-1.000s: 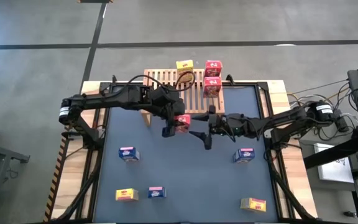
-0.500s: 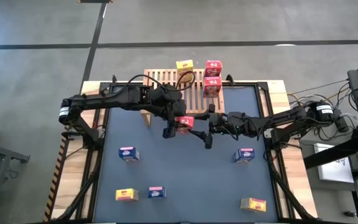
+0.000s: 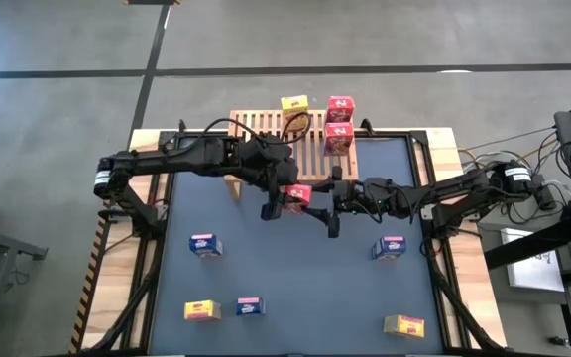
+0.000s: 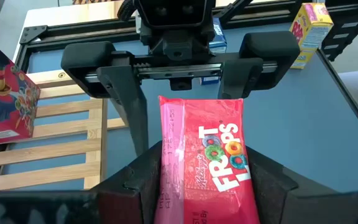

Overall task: Stack cereal on shelf
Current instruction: Put the red cereal box on the shelf aligned with the other red cereal boxes

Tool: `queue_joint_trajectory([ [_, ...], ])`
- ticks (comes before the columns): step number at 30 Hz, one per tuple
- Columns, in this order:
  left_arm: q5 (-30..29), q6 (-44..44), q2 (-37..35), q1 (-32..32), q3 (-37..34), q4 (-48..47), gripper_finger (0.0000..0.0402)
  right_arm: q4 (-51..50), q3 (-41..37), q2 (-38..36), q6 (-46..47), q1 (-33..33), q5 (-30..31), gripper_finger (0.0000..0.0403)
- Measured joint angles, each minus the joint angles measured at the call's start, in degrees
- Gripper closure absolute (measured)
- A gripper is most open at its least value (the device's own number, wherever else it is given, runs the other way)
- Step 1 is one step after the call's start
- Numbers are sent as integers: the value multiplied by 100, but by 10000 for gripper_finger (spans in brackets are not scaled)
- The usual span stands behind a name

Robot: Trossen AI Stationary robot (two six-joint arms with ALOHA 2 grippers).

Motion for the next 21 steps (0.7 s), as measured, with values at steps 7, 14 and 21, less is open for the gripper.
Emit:
queue_joint_trajectory([
  [7,-36,0,0,5,0,3,248,-2,0,0,4,1,-31,196],
  [14,-36,0,-1,7,0,4,239,-6,0,-8,-11,-6,-23,223],
  [21,-439,91,-37,-4,377,-603,179,-165,0,-147,-85,-13,52,225],
])
